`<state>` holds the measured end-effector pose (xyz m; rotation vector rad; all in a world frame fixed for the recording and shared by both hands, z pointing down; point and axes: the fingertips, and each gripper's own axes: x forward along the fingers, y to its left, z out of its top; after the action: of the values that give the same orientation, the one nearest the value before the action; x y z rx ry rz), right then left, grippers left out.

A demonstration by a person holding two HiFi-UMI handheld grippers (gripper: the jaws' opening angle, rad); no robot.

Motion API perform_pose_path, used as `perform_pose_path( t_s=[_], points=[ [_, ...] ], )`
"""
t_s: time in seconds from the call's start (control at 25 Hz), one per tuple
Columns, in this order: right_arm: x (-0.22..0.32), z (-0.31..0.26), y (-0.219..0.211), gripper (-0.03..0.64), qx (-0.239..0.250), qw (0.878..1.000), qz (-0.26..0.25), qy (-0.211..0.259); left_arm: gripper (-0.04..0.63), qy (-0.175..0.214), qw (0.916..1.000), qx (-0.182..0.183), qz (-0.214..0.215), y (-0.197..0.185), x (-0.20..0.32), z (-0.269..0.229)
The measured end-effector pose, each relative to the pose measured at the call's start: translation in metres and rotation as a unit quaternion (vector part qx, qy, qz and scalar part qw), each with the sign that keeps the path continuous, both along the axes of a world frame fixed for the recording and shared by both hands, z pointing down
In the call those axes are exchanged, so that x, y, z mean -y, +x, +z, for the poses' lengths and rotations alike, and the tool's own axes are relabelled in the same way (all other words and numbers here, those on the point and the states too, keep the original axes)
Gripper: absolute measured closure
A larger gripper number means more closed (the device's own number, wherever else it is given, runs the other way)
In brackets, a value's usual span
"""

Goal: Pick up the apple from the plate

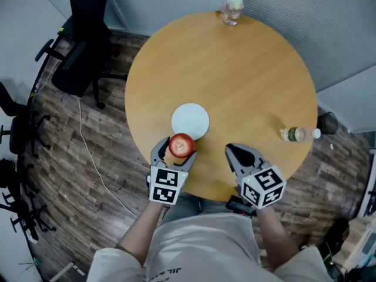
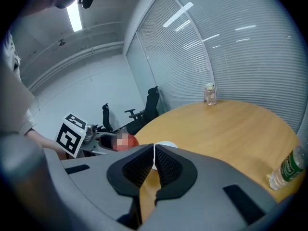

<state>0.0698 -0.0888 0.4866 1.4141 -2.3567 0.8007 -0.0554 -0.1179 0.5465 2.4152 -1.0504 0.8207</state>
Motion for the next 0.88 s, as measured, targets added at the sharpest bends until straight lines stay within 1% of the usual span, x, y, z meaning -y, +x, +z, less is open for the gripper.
perform_pose_path(
  t_s=[0.44, 0.64, 0.88],
  points=[
    [-0.029, -0.028, 0.015, 0.584, -0.007, 1.0, 0.009, 0.024, 0.209, 0.017, 0.9996, -0.016, 0.019, -0.002, -0.054, -0.04],
    [-0.037, -0.028, 0.021, 0.584, -0.003, 1.0, 0.013, 0.023, 0.209, 0.027, 0.9992, -0.026, 0.012, -0.004, -0.061, -0.053],
    [-0.032, -0.035, 0.015, 0.584, -0.003, 0.999, 0.005, 0.036, 0.209, 0.037, 0.9988, -0.033, 0.006, -0.009, -0.057, -0.066]
  ],
)
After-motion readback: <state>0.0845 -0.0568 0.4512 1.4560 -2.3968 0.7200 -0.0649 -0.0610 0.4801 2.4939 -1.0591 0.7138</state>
